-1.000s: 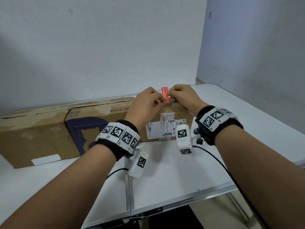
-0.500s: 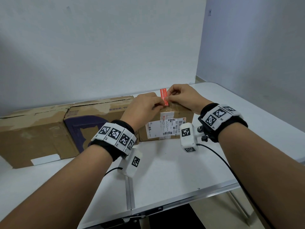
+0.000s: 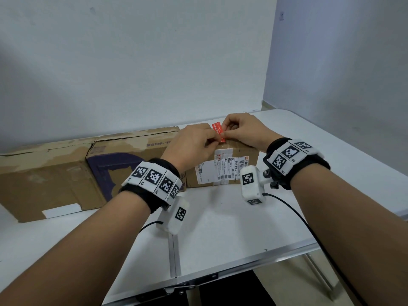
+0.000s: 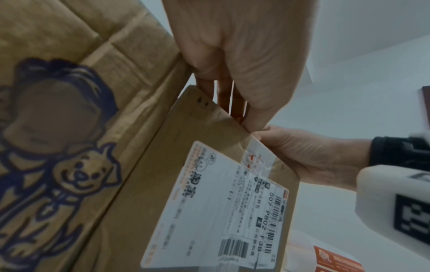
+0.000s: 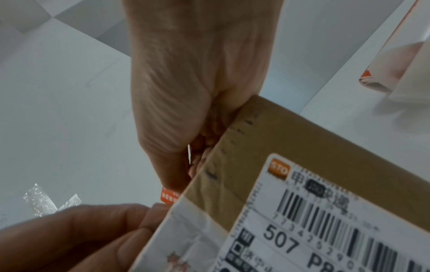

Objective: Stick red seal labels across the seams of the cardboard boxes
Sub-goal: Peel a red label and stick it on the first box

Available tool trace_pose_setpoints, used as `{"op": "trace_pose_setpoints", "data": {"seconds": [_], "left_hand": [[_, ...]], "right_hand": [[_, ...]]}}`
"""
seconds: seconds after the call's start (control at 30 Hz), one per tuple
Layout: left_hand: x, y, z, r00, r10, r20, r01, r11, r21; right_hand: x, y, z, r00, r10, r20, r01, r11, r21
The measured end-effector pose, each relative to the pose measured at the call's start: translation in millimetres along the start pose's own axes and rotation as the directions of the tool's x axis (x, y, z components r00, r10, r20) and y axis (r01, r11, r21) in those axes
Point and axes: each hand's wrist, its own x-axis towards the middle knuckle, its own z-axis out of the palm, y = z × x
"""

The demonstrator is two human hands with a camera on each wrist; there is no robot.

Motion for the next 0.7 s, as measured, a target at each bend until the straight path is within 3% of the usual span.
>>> {"op": "trace_pose_setpoints", "data": {"seconds": [0.33,0.5,0.7], "left_hand": [[-3.1,-3.6,-3.9,0.999,-0.003,0.053,0.005,1.0,-0.022],[-3.3,-2.1,-7.2,0.996,-0.027,0.083,0.029,0.999,-0.023],[-2.1,-0.8,-9.2,0.995,-0.021,0.102,0.022,1.0,-0.008]], "right_hand": [[-0.6,-6.0,5.0,1.0,-0.011,0.027,0.013,0.996,-0.086],[-1.0,-0.2,6.0,1.0,0.008,-0.026,-0.013,0.98,-0.199],[3.6,5.0,2.3,0.984,0.178,-0.019,-0.178,0.965,-0.193]]}}
